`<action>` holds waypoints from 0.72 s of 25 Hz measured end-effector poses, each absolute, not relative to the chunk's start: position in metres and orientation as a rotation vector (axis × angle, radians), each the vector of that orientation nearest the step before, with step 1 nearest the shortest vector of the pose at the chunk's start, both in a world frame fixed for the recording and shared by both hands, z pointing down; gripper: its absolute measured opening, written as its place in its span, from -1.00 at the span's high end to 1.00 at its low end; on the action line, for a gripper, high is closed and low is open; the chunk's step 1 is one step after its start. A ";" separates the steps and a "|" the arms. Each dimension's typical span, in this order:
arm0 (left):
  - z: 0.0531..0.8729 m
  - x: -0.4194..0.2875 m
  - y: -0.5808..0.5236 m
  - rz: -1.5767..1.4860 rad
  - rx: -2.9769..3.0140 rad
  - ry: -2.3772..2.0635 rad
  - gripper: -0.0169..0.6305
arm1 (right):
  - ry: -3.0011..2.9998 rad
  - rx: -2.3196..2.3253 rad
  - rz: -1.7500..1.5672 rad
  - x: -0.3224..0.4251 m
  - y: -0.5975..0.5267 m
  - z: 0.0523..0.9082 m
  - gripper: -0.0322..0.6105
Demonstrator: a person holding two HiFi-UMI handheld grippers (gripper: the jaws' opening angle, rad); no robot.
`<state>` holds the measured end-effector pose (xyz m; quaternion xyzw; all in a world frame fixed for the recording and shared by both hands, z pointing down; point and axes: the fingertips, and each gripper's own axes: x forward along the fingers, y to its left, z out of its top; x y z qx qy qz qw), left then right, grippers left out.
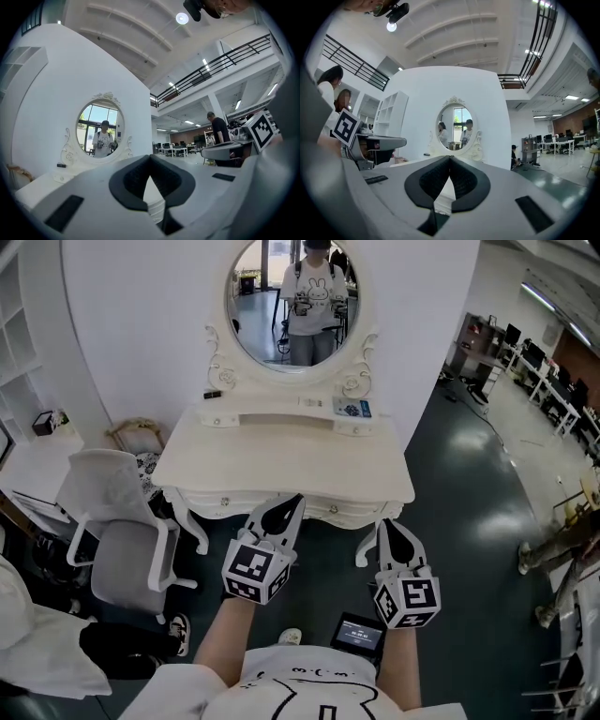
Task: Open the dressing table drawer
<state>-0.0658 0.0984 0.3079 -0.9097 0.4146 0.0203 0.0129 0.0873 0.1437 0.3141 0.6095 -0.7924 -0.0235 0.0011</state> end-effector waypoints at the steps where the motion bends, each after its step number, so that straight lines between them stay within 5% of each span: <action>1: 0.308 -0.069 0.090 0.068 -2.838 1.295 0.91 | -2.484 1.914 -0.071 0.085 0.136 0.315 0.87; 18: 0.331 -0.082 -0.013 0.128 -2.880 1.392 0.91 | -2.454 1.869 -0.045 0.082 0.037 0.333 0.87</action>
